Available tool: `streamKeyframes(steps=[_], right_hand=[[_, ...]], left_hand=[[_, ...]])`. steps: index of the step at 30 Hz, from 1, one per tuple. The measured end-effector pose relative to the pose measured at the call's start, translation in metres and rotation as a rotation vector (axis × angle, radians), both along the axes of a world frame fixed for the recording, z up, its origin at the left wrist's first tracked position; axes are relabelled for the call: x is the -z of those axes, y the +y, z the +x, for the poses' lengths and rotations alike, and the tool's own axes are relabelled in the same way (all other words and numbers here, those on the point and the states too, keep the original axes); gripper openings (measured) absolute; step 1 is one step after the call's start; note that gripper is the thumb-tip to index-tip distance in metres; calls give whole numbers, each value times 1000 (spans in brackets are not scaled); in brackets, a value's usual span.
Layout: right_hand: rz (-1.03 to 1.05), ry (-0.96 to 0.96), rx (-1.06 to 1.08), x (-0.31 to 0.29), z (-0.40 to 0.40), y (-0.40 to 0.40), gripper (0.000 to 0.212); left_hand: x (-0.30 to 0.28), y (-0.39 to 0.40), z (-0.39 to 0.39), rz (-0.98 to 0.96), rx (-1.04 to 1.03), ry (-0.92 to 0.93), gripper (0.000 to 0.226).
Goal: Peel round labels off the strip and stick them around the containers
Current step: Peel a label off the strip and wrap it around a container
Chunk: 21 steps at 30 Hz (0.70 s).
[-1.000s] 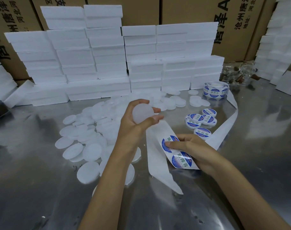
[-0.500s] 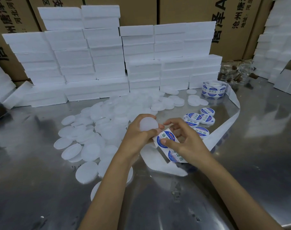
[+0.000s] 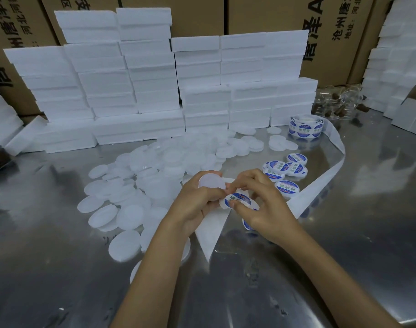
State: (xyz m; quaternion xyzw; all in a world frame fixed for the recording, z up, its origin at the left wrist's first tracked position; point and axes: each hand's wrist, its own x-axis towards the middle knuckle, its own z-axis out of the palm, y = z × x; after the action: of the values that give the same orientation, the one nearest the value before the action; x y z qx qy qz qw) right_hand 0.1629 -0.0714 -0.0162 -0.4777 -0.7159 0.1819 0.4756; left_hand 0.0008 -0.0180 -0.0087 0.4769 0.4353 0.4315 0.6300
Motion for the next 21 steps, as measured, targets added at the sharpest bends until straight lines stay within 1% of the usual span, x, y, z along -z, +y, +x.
streamKeyframes(steps=[2,4,6,7,8,9,11,12,16,18,19,20,21], right_hand=[[11,-22,-3,0,-1,-1,25],[14,-34,-7,-1,-3,-2,22],[0,15,-38,-3,-3,-1,19],[-19,71,-66,-4,-1,-1,18],[-58,167,-102,-5,2,-1,17],[-119,302,-146,-7,4,-1,16],[-251,575,-203,-9,8,0,15],[-271,655,-198,-9,10,1,15],[-258,846,-156,-10,19,6,22],[-281,938,-160,-13,23,9,18],[-291,969,-163,-15,24,11,18],[-297,982,-165,-17,25,14,19],[-298,972,-164,-20,25,17,21]], left_hand=[[1,1,0,7,-3,6,44],[2,2,0,28,-16,52,44],[4,2,1,63,-28,100,43],[3,1,1,83,-33,128,43],[1,-1,1,96,-34,150,43],[1,-2,2,101,-36,164,45],[-2,-4,4,105,-45,190,58],[-2,-3,5,112,-45,205,61],[6,2,4,126,-19,278,42],[6,4,5,111,-39,291,36],[4,4,6,104,-55,276,29],[1,5,7,94,-77,223,19],[-4,4,7,63,-100,125,12]])
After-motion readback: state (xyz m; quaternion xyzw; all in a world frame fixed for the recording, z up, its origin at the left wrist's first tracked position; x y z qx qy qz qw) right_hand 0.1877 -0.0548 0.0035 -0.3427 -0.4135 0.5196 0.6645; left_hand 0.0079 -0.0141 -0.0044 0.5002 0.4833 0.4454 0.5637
